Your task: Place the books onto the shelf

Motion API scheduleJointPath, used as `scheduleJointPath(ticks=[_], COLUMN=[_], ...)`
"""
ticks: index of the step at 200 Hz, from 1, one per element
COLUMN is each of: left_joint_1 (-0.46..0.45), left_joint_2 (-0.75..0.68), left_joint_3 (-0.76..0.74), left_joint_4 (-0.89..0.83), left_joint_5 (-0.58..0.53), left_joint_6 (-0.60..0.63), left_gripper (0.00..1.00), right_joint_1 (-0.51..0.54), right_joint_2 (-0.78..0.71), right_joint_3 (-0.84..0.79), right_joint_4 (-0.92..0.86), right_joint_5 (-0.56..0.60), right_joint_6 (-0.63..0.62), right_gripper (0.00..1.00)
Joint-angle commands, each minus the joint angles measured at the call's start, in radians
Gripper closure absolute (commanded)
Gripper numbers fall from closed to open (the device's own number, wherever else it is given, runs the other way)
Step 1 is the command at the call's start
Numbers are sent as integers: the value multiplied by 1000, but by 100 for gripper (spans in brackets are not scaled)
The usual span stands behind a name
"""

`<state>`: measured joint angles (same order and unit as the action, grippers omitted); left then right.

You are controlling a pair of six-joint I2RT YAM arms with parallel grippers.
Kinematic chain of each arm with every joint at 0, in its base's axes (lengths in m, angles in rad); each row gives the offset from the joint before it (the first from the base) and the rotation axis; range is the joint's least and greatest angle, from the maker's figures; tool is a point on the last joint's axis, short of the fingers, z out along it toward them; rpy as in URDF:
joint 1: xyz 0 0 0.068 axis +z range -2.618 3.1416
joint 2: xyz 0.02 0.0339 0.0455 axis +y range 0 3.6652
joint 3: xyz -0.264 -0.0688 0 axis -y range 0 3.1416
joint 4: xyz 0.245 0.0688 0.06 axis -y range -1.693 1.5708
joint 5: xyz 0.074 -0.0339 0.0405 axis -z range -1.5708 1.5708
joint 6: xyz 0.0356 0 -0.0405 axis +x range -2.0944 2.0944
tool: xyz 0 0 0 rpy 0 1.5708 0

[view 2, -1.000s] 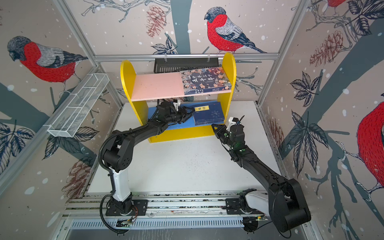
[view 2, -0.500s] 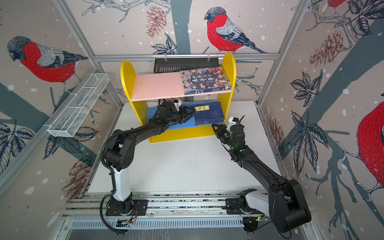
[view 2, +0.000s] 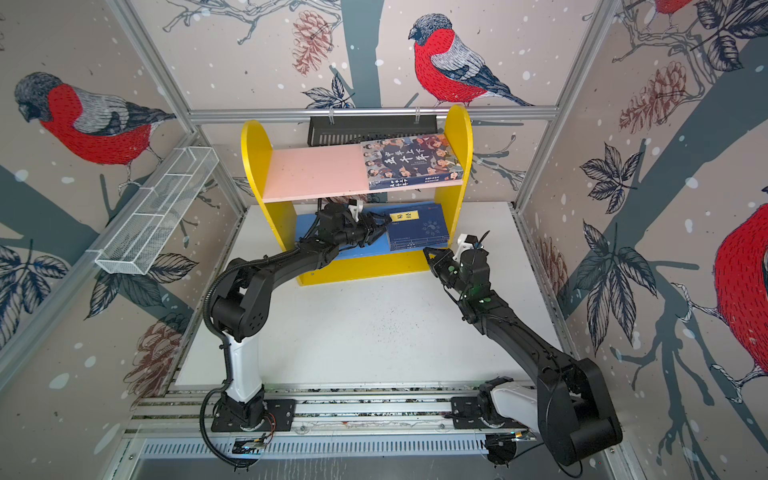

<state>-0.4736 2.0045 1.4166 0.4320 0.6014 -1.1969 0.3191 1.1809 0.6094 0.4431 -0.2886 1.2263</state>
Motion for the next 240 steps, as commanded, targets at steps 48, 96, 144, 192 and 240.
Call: scheduleJointPath(ticks=[48,96,144,192,240], left_joint_1=[12,16,16,18,20], left_joint_2=[-136,-185,-184,-184,-191], left_joint_3=[-92,-133,-162,-178,-198], left_joint_4=[1,2,57,91,115], left_joint_5=[31,25,35,41,41], left_joint_6=[-7,37,6,-13,-18], left_gripper=[44,44,44,44,44], right_joint_1=[-35,-103,-145,-159,-174], right_joint_2=[25,67,123,152,193], right_joint_3=[7,36,76,84,96], right_joint_4=[15,8,-14,-10,15], right_joint_5=[57,35,11,-2,-17], right_joint_6=[-14,-23,-48,-54,-51], right_gripper=[90,96,96,97,96])
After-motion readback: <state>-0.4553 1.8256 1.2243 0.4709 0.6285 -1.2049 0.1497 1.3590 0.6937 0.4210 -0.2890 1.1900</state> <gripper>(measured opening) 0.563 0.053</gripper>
